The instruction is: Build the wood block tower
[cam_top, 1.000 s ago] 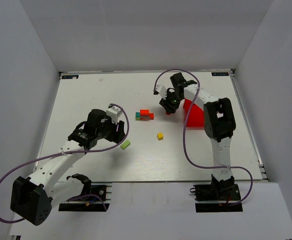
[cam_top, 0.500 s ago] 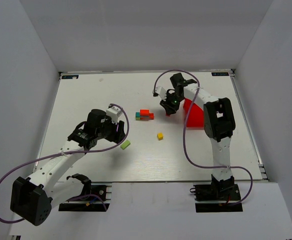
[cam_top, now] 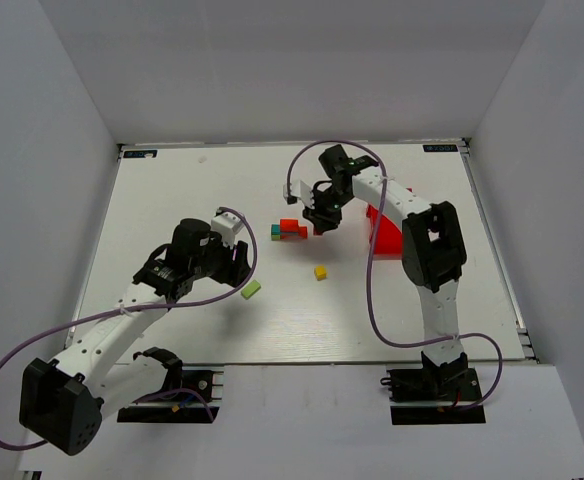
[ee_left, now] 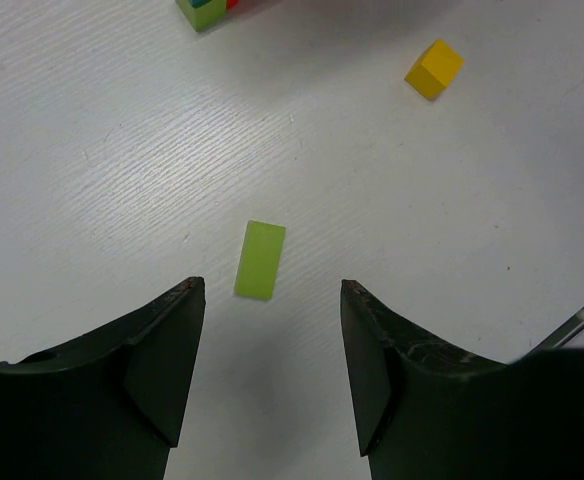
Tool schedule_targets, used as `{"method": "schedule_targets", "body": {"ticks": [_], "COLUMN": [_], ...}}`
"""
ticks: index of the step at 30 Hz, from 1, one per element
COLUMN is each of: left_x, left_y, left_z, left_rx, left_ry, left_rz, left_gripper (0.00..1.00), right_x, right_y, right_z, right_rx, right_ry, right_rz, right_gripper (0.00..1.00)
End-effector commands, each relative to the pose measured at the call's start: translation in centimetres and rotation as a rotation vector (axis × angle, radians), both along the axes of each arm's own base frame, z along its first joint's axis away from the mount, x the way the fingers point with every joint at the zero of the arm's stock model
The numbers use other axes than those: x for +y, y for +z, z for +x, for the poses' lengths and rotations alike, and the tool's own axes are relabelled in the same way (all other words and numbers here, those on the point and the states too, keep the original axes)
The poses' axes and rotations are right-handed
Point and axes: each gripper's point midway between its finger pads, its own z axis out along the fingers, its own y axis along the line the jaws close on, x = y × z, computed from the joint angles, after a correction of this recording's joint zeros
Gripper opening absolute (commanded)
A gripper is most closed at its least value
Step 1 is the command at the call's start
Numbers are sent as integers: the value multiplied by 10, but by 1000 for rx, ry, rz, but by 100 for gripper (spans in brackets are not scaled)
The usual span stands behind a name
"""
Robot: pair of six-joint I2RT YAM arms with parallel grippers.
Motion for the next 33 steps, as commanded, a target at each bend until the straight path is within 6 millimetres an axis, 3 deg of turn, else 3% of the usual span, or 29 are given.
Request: {"method": "schedule_targets", "body": {"ticks": [1,16,33], "left_x": [-5,-6,-7], "left_y": [10,10,13], "left_z": [-1,-2,-3], "left_rx": [-38,-35,-41], "left_ry": [-23,-31,-38], "left_rz": [-28,-33,-42], "left_gripper": [67,67,67], "right_x": [15,36,44], "right_y": [31,17,4], "right_z": [4,12,10], "right_rx": [-63,-82,-61], "right_ry": [35,54,66], "right_rz": [43,2,-6], "right_gripper": [4,4,6]}}
